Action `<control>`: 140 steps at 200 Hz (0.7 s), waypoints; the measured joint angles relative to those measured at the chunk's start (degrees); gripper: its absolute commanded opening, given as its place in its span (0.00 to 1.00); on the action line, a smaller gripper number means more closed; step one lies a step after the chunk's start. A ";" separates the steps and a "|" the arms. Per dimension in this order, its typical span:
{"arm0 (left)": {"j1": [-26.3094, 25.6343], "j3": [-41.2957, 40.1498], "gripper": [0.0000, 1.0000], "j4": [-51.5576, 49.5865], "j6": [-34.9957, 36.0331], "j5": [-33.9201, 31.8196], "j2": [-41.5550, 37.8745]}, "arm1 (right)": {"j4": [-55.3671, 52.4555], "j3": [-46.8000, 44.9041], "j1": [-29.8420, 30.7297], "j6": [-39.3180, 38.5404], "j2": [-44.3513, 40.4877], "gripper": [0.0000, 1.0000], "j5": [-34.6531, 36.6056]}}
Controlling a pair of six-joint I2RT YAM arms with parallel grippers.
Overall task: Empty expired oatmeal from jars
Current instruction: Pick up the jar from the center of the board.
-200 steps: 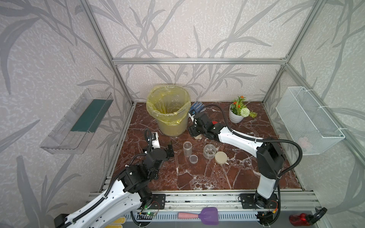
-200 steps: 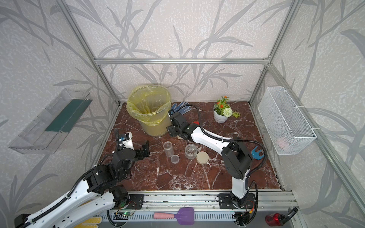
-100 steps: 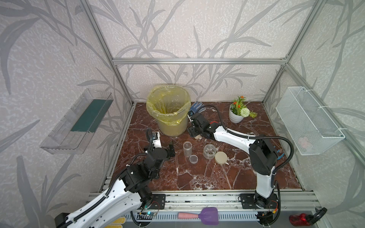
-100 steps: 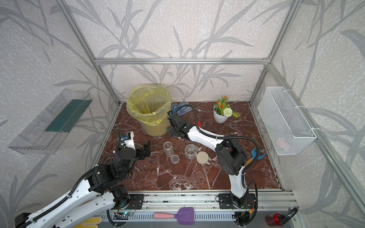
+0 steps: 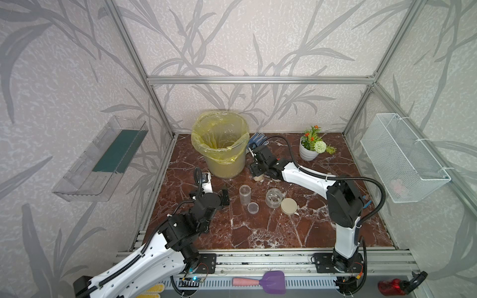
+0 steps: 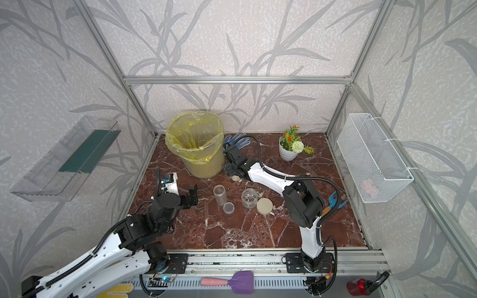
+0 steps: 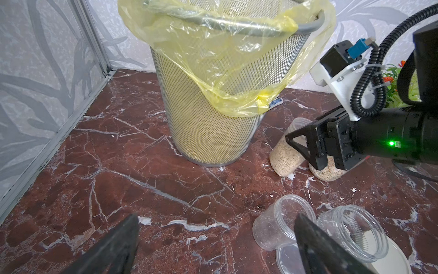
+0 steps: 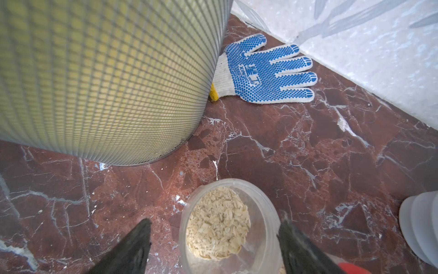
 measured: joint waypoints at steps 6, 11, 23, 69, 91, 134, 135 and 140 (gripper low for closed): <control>0.00 0.00 0.99 0.07 0.04 0.07 0.04 | -0.02 0.02 -0.17 0.04 0.04 0.84 -0.09; 0.00 0.00 0.99 0.09 0.07 0.11 0.11 | -0.02 0.02 -0.22 0.11 0.04 0.84 -0.11; 0.00 0.00 0.99 0.26 0.11 0.17 0.26 | 0.00 0.02 -0.35 0.11 0.07 0.84 -0.35; 0.00 0.00 0.99 1.07 0.15 0.22 1.29 | 0.00 0.04 -0.39 0.11 0.11 0.84 -1.68; 0.00 0.00 0.99 1.27 0.15 0.26 1.62 | -0.02 0.07 -0.35 0.11 0.11 0.84 -1.73; 0.00 0.00 0.99 1.64 0.46 0.87 2.01 | -0.26 0.74 -0.22 0.15 0.57 0.85 -1.55; 0.00 0.00 0.99 1.64 0.46 0.87 2.01 | -0.26 0.79 -0.22 0.13 0.59 0.85 -1.55; 0.00 0.00 0.99 1.64 0.50 0.96 2.01 | -0.31 0.94 -0.22 0.13 0.83 0.84 -1.55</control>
